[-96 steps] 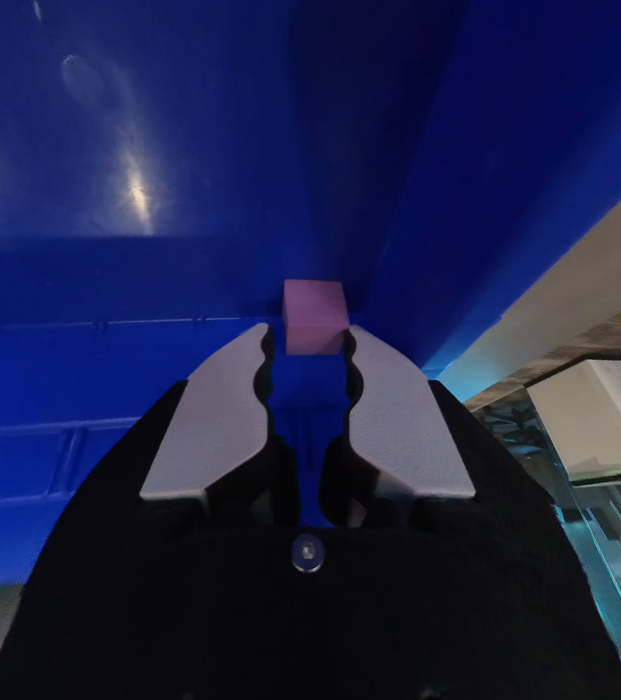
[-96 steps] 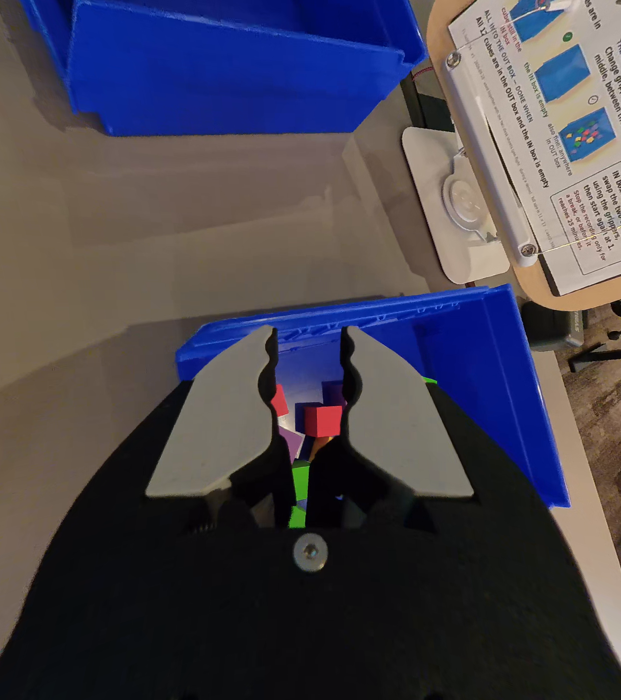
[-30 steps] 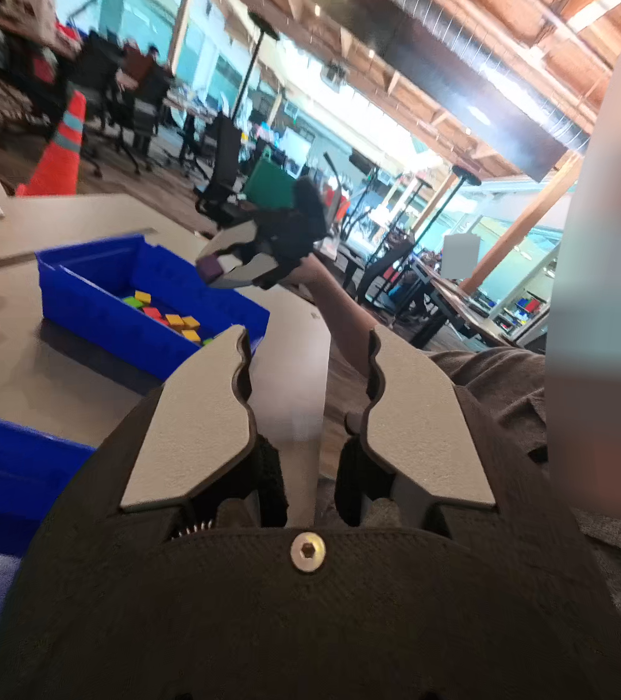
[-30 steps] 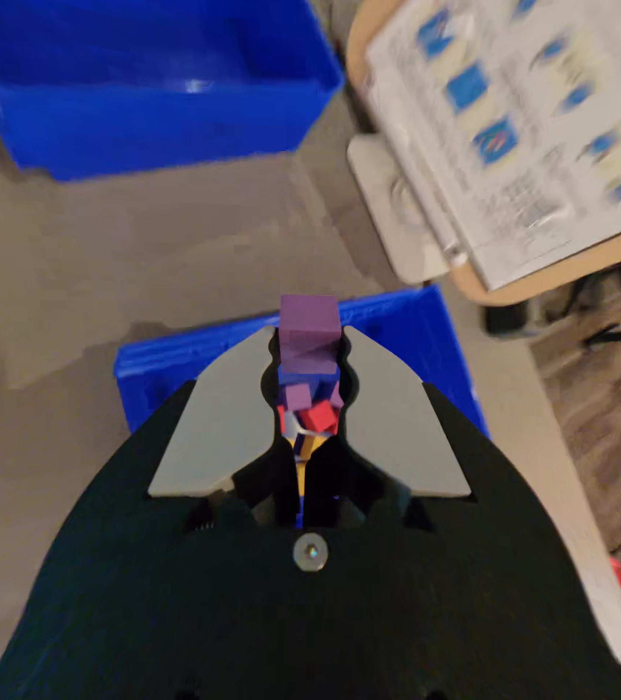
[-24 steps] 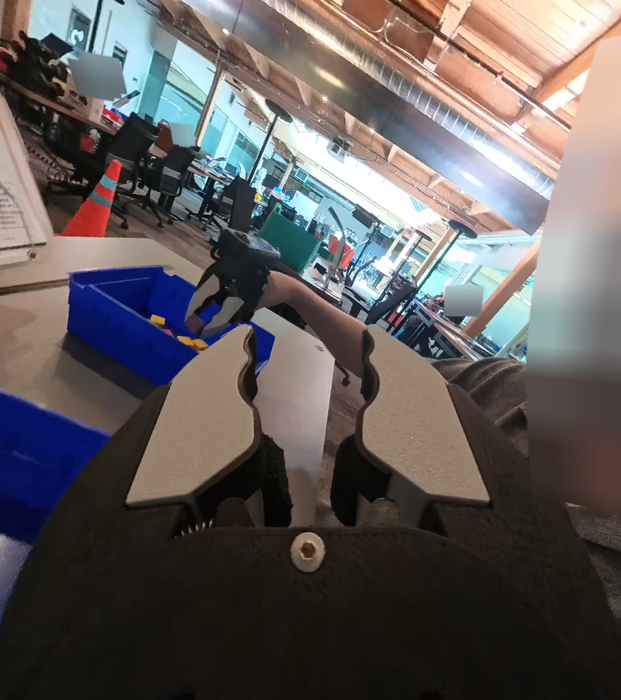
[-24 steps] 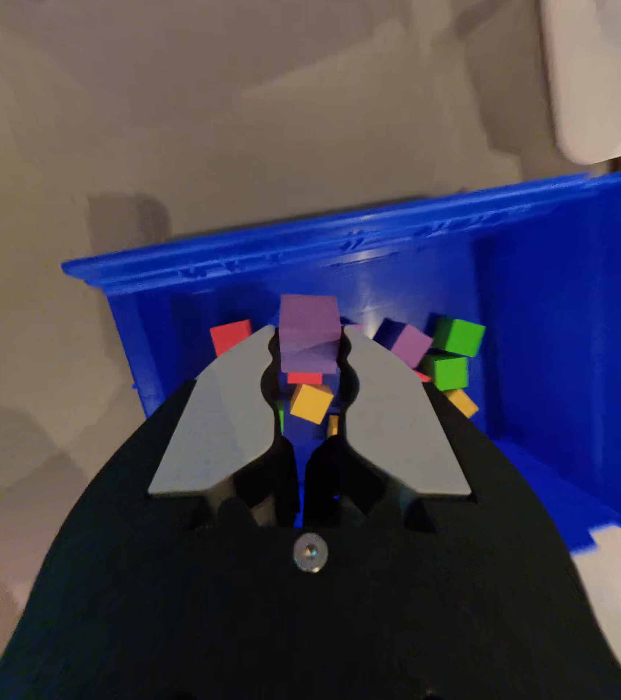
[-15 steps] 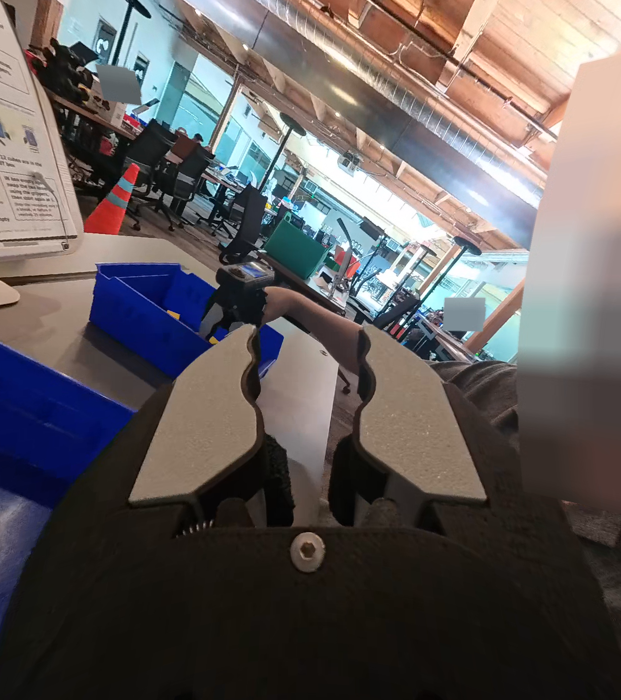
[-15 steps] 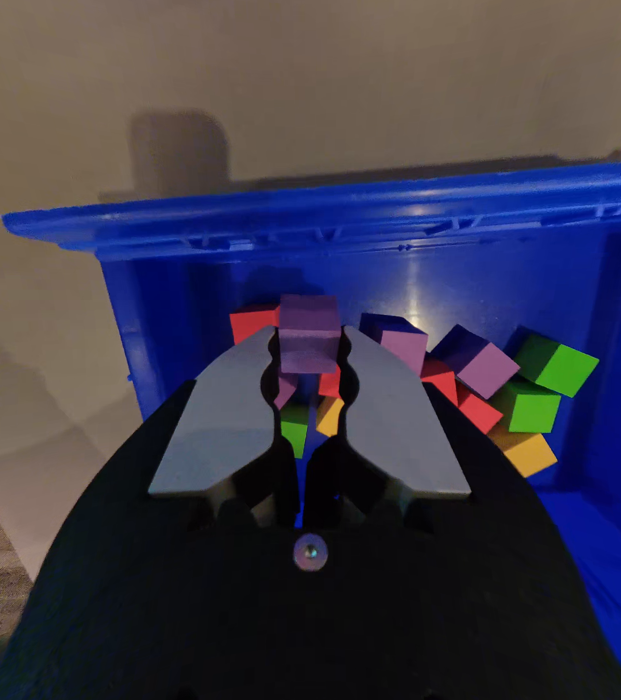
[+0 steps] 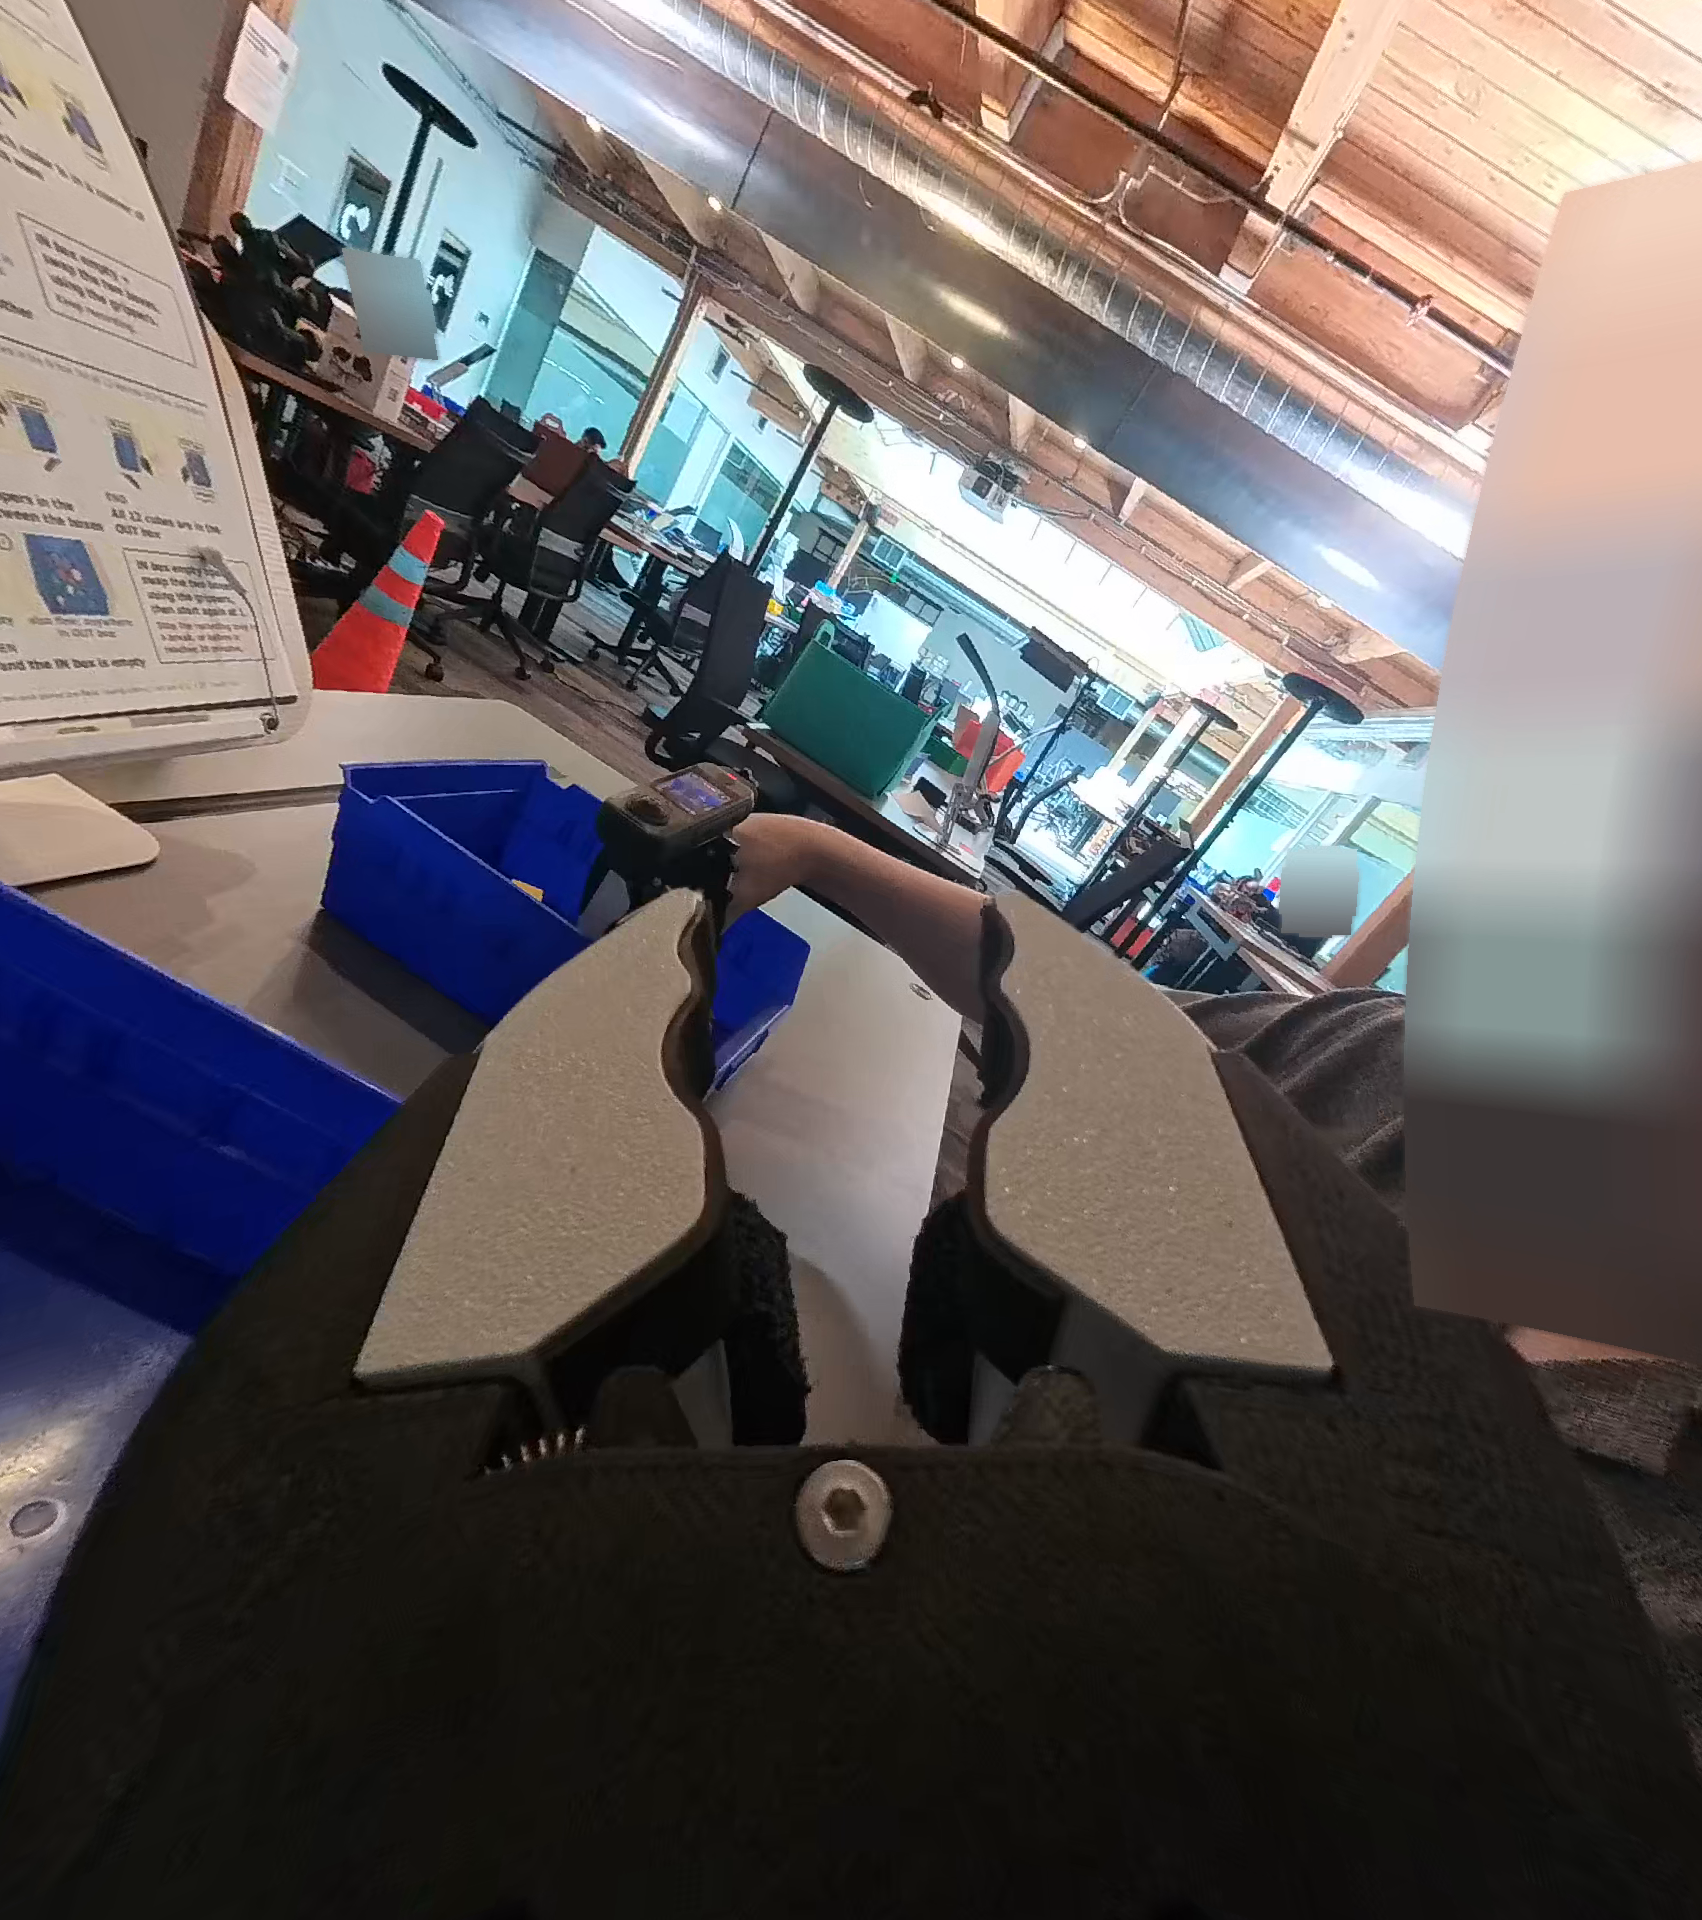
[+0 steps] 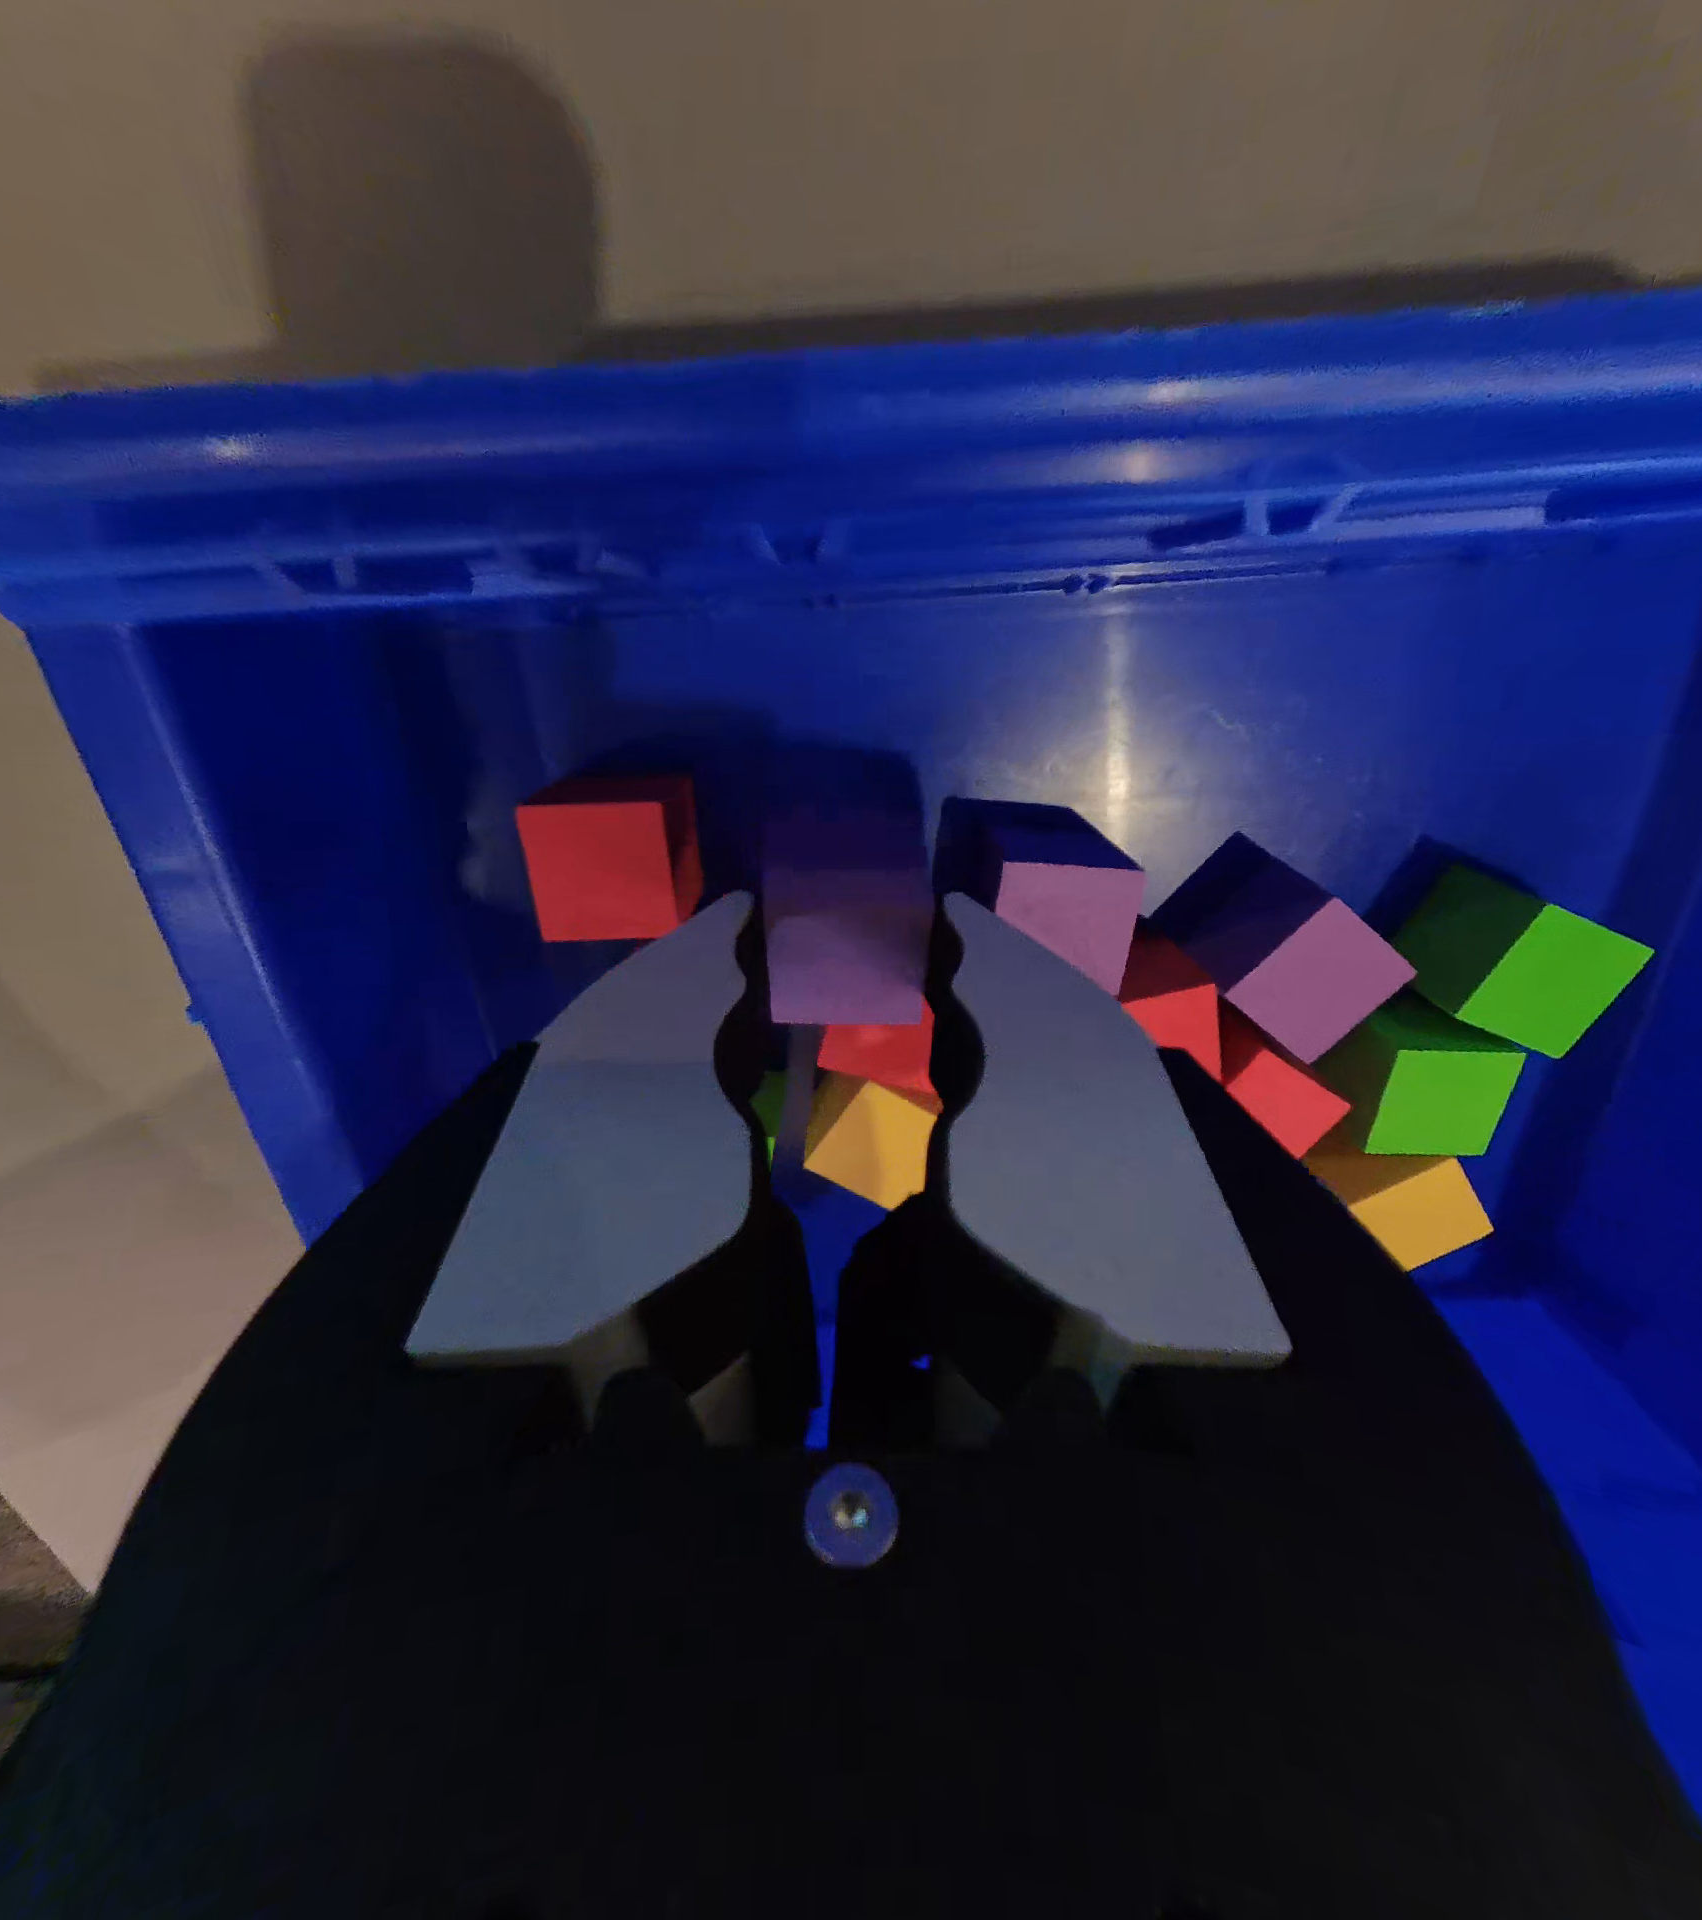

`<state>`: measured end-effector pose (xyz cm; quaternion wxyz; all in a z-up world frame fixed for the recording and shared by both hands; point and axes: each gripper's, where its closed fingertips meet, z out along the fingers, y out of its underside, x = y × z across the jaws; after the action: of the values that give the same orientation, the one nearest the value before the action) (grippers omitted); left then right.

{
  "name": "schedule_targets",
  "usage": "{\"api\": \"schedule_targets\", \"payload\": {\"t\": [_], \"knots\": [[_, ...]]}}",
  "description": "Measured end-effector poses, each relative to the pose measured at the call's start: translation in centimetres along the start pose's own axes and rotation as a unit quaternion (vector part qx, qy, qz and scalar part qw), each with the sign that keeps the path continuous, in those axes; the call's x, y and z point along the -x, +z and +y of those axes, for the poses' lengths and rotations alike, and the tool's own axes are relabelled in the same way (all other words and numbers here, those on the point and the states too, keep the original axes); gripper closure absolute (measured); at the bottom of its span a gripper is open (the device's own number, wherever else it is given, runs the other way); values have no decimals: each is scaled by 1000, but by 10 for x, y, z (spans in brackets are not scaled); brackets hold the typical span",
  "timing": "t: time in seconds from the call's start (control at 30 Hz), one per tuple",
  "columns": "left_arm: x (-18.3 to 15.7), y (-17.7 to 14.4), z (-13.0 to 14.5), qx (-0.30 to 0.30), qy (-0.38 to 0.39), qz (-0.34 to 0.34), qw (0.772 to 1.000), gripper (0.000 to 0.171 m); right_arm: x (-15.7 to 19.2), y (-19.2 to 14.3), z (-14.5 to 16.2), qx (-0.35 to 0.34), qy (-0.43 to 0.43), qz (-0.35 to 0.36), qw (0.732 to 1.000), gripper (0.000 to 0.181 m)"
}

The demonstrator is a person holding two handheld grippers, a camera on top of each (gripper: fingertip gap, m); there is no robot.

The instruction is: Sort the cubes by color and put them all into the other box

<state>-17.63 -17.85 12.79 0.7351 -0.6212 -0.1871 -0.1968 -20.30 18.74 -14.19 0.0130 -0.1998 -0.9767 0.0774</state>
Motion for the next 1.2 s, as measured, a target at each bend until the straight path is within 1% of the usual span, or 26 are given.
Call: {"api": "schedule_targets", "payload": {"t": [0.17, 0.37, 0.53, 0.8, 0.93, 1.07, 1.2], "knots": [[0, -3, -1, -1, 3, -4, 1000, 123, 4, 5, 0, 7, 0, -10, 1000, 153], [1, -1, 1, 3, 4, -4, 1000, 123, 1, 9, 19, 67, 1, 0, 998, 153], [0, -2, 0, 4, 7, -5, 1000, 123, 3, 11, 20, 78, -7, 0, 997, 153], [0, -7, -2, 1, 10, -10, 1000, 124, 5, 16, 23, 76, 3, -7, 997, 152], [-1, -7, -2, 2, 12, -10, 1000, 124, 6, 16, 25, 83, 14, -11, 996, 139], [-2, -6, -2, 4, 15, -9, 1000, 123, 1, 9, 24, 78, 16, 3, 997, 138], [-4, -4, 1, 13, 16, -10, 1000, 123, -4, -14, 20, 57, 15, 37, 998, 138]]}}
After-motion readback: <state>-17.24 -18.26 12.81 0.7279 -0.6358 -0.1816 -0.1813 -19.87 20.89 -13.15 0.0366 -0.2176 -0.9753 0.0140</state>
